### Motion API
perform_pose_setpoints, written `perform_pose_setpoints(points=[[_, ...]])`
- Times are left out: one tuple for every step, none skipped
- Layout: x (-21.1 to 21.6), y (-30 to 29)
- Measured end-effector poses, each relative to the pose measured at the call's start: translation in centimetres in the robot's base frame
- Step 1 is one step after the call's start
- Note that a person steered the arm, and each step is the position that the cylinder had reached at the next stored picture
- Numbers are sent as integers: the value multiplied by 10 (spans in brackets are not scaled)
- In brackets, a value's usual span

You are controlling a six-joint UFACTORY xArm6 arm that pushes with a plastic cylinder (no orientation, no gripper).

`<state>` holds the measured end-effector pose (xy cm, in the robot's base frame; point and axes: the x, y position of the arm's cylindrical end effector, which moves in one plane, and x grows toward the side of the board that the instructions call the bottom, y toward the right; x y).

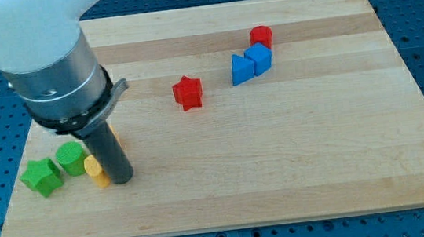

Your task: Slide the red star to the blue triangle

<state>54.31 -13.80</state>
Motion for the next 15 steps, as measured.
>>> perform_pose_setpoints(points=[[-8,59],[-29,119],[-40,144],[-47,149],[-54,155],[-59,155],[-65,156],[-72,157],[-80,157],[-90,158],[-101,159],[-111,162],[-121,164],[-133,165],[-134,175]])
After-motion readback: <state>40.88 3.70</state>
